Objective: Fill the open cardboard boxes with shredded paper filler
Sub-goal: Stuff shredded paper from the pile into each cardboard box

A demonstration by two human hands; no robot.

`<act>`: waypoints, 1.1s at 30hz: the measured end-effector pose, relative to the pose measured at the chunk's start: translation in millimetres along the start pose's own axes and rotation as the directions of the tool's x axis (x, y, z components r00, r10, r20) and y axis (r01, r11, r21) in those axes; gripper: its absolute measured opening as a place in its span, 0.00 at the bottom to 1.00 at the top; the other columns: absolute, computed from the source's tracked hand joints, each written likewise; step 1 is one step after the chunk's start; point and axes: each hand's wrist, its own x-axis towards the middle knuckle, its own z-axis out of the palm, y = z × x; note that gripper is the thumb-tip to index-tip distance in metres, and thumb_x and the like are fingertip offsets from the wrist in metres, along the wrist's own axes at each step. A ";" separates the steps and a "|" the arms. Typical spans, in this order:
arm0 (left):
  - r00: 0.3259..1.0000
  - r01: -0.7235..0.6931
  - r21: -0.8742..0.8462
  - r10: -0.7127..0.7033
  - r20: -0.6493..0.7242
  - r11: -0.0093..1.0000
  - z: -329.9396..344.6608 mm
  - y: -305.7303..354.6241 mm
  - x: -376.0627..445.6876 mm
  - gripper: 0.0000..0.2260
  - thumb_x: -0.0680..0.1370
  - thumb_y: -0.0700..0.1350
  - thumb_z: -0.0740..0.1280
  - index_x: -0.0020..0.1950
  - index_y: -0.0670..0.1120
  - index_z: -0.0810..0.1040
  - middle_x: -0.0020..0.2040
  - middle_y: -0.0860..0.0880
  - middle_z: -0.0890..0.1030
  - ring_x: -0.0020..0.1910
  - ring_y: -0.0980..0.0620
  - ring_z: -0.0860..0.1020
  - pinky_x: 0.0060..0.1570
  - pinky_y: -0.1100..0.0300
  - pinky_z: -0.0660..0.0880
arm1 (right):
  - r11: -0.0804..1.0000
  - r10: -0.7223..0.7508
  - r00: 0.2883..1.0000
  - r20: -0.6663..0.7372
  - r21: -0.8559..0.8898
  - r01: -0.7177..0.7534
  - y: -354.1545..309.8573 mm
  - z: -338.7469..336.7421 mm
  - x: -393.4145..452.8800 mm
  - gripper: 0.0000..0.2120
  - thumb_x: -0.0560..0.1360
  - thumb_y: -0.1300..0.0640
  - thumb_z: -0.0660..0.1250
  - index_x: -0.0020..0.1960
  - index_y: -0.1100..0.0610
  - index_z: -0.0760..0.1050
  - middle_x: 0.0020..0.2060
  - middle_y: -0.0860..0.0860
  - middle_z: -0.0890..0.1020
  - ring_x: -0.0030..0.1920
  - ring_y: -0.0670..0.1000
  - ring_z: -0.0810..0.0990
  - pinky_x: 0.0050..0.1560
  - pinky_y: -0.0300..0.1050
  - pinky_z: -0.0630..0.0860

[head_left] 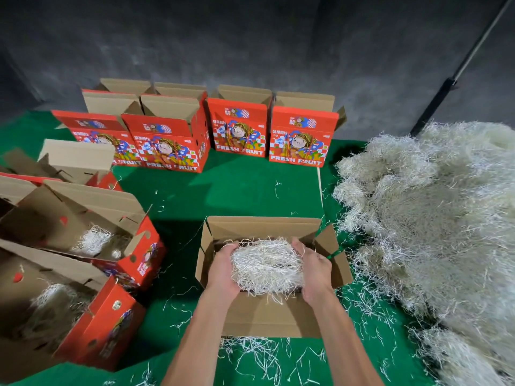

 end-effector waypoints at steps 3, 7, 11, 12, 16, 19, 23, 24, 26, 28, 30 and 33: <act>1.000 0.022 -0.007 -0.022 0.019 1.000 2.1 1.7 1.0 0.16 0.75 0.50 0.72 0.60 0.45 0.80 0.50 0.40 0.86 0.47 0.37 0.85 0.44 0.37 0.80 | 1.000 0.024 1.000 -0.005 0.010 -0.024 -0.3 -1.7 1.6 0.12 0.71 0.49 0.76 0.37 0.56 0.80 0.26 0.38 0.76 0.51 0.50 0.74 0.74 0.64 0.56; 1.000 -0.004 0.047 0.005 -0.024 0.999 0.4 1.5 1.3 0.18 0.74 0.51 0.72 0.62 0.47 0.80 0.54 0.42 0.85 0.53 0.39 0.84 0.53 0.38 0.79 | 0.998 -0.019 0.999 -0.036 0.056 0.021 -3.4 -3.8 1.0 0.06 0.75 0.53 0.73 0.48 0.54 0.84 0.34 0.39 0.84 0.51 0.48 0.78 0.67 0.54 0.61; 0.979 -0.056 0.124 0.079 -0.190 0.991 -5.2 2.6 7.8 0.21 0.74 0.54 0.72 0.63 0.48 0.73 0.57 0.47 0.79 0.63 0.44 0.75 0.68 0.40 0.69 | 1.000 -0.021 0.995 -0.102 0.018 0.023 -8.9 -11.6 7.1 0.05 0.76 0.51 0.73 0.47 0.53 0.82 0.30 0.40 0.82 0.35 0.43 0.72 0.56 0.46 0.72; 0.964 -0.081 0.155 0.117 -0.238 0.985 -6.0 2.4 9.7 0.20 0.74 0.55 0.73 0.60 0.49 0.70 0.54 0.50 0.75 0.61 0.47 0.72 0.70 0.41 0.65 | 1.000 -0.019 0.994 -0.103 0.008 0.020 -10.3 -12.6 7.7 0.07 0.76 0.51 0.73 0.46 0.54 0.81 0.25 0.41 0.79 0.29 0.44 0.68 0.43 0.42 0.72; 0.926 -0.176 0.171 0.222 -0.304 0.969 -4.2 5.0 8.4 0.20 0.75 0.58 0.72 0.57 0.49 0.69 0.49 0.52 0.72 0.49 0.50 0.72 0.66 0.45 0.65 | 0.999 -0.035 0.992 -0.123 -0.031 0.032 -12.1 -13.5 3.9 0.13 0.76 0.49 0.72 0.38 0.56 0.76 0.19 0.46 0.69 0.22 0.45 0.60 0.33 0.42 0.63; 0.874 -0.348 0.267 0.414 -0.254 0.899 -3.5 6.3 7.3 0.16 0.77 0.57 0.70 0.52 0.45 0.74 0.43 0.54 0.76 0.44 0.55 0.73 0.56 0.56 0.71 | 0.999 -0.037 0.986 -0.163 -0.038 0.031 -14.2 -14.0 1.3 0.12 0.76 0.50 0.73 0.41 0.57 0.77 0.23 0.46 0.76 0.27 0.47 0.66 0.34 0.40 0.67; 0.799 -0.478 0.388 0.573 -0.180 0.788 -2.0 9.1 1.6 0.06 0.79 0.58 0.67 0.48 0.57 0.74 0.30 0.59 0.70 0.31 0.60 0.69 0.39 0.63 0.69 | 1.000 -0.002 0.986 -0.165 0.025 0.007 -14.2 -11.9 -3.4 0.12 0.77 0.51 0.71 0.49 0.61 0.79 0.35 0.52 0.81 0.35 0.49 0.71 0.50 0.48 0.77; 0.796 -0.474 0.365 0.567 -0.210 0.801 -4.0 10.3 1.3 0.08 0.79 0.56 0.67 0.48 0.53 0.76 0.31 0.56 0.73 0.32 0.59 0.70 0.41 0.59 0.70 | 0.999 -0.009 0.986 -0.166 0.035 0.015 -15.0 -10.8 -6.6 0.11 0.77 0.52 0.71 0.50 0.61 0.79 0.37 0.54 0.82 0.36 0.50 0.71 0.48 0.49 0.77; 0.801 -0.436 0.285 0.512 -0.309 0.854 -9.6 21.1 0.2 0.12 0.81 0.51 0.66 0.56 0.43 0.79 0.44 0.47 0.82 0.41 0.52 0.78 0.50 0.56 0.71 | 0.998 -0.043 0.983 -0.181 0.027 0.049 -18.1 -12.5 -9.5 0.12 0.79 0.51 0.69 0.50 0.61 0.78 0.38 0.58 0.82 0.38 0.52 0.71 0.43 0.50 0.78; 0.833 -0.367 0.199 0.416 -0.364 0.909 -16.1 38.2 -0.2 0.11 0.82 0.46 0.65 0.59 0.40 0.76 0.58 0.39 0.80 0.58 0.38 0.79 0.56 0.49 0.74 | 0.998 -0.054 0.969 -0.243 0.013 0.059 -23.2 -20.7 -7.2 0.12 0.81 0.52 0.65 0.49 0.62 0.76 0.37 0.56 0.78 0.41 0.52 0.71 0.49 0.55 0.78; 0.838 -0.385 0.248 0.449 -0.310 0.889 -16.5 51.0 -0.8 0.07 0.82 0.48 0.65 0.51 0.44 0.75 0.53 0.42 0.80 0.63 0.35 0.76 0.58 0.46 0.74 | 0.998 0.002 0.962 -0.274 0.069 0.017 -28.4 -28.7 -2.9 0.08 0.82 0.56 0.63 0.47 0.59 0.73 0.38 0.54 0.75 0.42 0.53 0.73 0.57 0.61 0.77; 0.870 -0.325 0.304 0.409 -0.274 0.895 -10.4 55.0 -5.1 0.17 0.78 0.61 0.66 0.57 0.48 0.73 0.57 0.49 0.78 0.61 0.44 0.75 0.60 0.50 0.69 | 0.997 -0.047 0.971 -0.235 0.050 0.061 -25.2 -27.4 -6.3 0.09 0.82 0.55 0.63 0.46 0.60 0.73 0.34 0.50 0.71 0.33 0.48 0.66 0.36 0.43 0.69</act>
